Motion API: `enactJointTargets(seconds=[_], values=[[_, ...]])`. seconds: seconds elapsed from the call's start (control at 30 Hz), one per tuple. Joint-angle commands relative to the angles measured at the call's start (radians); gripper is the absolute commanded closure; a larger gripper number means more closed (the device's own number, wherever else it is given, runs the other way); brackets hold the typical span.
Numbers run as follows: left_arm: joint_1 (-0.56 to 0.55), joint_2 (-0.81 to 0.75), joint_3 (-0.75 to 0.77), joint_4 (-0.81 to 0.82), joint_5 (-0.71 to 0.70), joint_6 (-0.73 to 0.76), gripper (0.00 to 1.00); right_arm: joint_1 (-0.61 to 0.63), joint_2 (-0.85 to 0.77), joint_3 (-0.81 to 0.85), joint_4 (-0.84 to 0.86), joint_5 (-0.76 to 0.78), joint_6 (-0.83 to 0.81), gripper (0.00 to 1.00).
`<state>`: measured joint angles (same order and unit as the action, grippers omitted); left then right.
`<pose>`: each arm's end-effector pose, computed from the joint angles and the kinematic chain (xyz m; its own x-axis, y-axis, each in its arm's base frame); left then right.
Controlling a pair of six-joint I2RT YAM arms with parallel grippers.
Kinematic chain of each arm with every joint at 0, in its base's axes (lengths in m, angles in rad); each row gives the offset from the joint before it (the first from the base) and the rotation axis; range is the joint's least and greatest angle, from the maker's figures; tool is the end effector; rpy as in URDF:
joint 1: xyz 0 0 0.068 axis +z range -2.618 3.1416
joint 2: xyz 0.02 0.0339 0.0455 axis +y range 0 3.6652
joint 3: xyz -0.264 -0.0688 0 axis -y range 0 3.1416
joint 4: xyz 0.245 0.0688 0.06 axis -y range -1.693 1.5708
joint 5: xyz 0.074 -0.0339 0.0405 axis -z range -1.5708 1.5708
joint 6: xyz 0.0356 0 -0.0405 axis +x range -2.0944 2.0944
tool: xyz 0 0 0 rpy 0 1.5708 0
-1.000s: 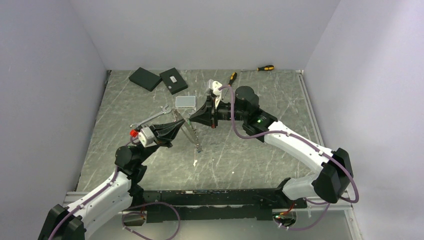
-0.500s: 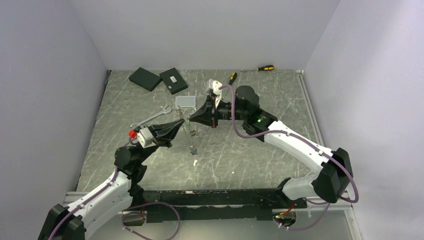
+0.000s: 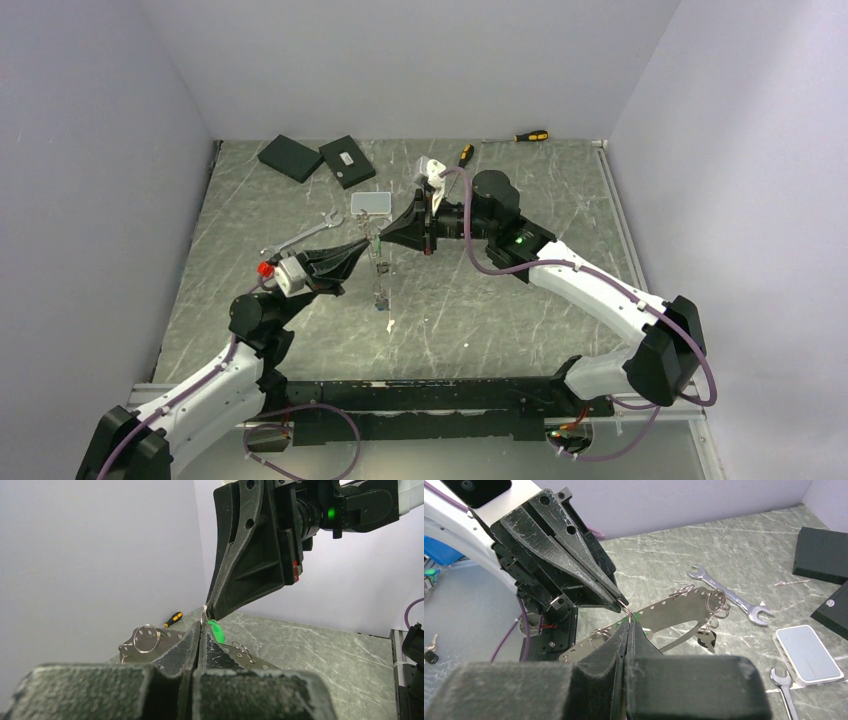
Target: Put the keys on the keyring
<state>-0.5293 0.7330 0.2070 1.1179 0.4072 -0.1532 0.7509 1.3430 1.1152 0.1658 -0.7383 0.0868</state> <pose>0.1261 -0.0901 0.2785 0.3619 -0.3740 -0.8539 0.8121 0.5763 0.0917 0.2123 0.2309 0.3676 -0.1314 -0.0350 -0.9907 -0.9881 0.0857 0.1281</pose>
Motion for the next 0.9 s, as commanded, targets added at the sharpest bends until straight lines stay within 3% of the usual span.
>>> enactJointTargets(seconds=[0.0, 0.4, 0.87], values=[[0.004, -0.001, 0.006, 0.090, 0.034, -0.038, 1.00, -0.008, -0.009, 0.053, 0.040, -0.014, -0.010, 1.00], [0.003, 0.003, 0.010, 0.080, 0.045, -0.039, 1.00, -0.007, 0.006, 0.077, 0.036, -0.097, 0.003, 1.00], [0.003, 0.005, 0.007, 0.088, 0.034, -0.043, 1.00, -0.010, -0.011, 0.006, 0.028, -0.053, -0.014, 1.00]])
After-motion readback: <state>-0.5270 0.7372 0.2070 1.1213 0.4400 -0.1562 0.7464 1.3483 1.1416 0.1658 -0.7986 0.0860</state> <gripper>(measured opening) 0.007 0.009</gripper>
